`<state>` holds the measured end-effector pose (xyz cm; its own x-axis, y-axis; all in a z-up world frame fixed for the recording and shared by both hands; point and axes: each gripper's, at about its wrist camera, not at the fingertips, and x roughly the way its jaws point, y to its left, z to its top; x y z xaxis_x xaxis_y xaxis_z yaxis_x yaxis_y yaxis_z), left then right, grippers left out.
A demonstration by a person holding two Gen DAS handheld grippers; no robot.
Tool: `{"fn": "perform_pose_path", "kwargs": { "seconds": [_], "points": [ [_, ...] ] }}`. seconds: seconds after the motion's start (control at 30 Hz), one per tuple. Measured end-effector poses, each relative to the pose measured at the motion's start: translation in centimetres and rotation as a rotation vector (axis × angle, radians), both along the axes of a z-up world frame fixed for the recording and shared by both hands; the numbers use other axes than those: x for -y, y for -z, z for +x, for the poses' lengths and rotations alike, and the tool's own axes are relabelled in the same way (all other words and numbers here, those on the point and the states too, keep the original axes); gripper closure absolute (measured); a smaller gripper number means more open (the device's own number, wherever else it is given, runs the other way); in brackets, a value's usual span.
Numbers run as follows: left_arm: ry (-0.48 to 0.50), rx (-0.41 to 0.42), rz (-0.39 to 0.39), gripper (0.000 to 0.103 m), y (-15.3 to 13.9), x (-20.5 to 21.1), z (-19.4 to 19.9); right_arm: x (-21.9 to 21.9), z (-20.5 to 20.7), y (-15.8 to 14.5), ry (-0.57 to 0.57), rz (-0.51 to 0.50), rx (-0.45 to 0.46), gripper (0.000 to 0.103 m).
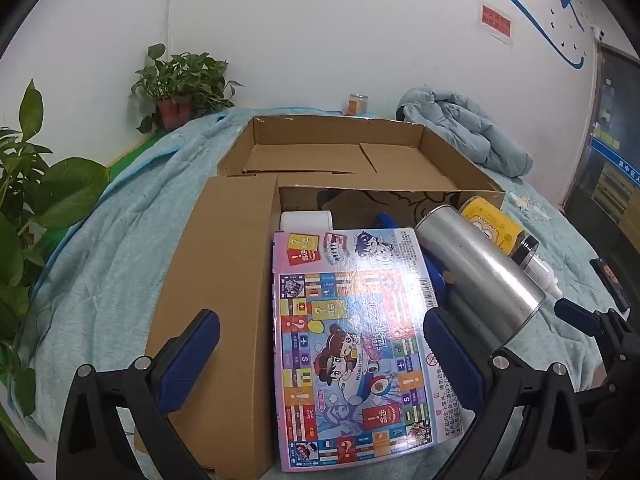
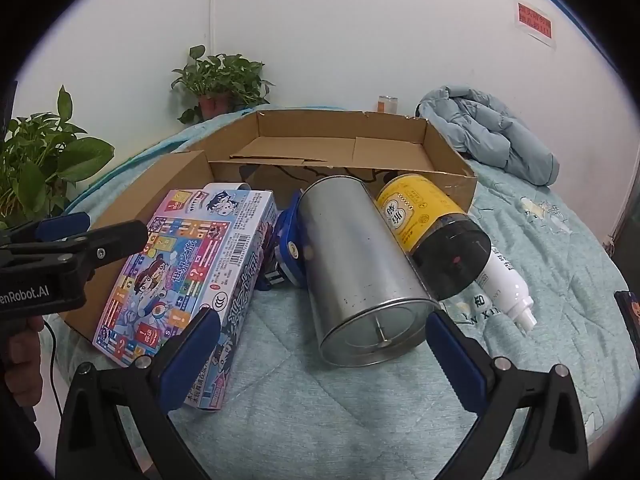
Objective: Organize rigid objects
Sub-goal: 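Move both grippers toward the long folded cardboard insert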
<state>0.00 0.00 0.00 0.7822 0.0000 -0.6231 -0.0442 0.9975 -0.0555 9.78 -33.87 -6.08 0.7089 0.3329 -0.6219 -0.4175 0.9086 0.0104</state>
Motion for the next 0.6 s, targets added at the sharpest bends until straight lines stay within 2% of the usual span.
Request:
{"fn": "perform_pose_path", "kwargs": {
  "seconds": [0.37,0.47,0.6],
  "points": [
    [-0.008,-0.021,-0.037,0.0,0.1,-1.5,-0.4,-1.2,-0.5,-0.7,-0.045,-0.021,0.044,0.001],
    [-0.006,-0.037,-0.063,0.0,0.0,-1.9,-0.5,-1.8,-0.8,-0.5,-0.055,-0.009,0.04,0.001],
    [0.004,-0.056,-0.093,0.0,-0.5,-4.1,-0.8,-2.7,-1.9,-1.8,-0.117,0.04,0.07,0.001]
  ]
}}
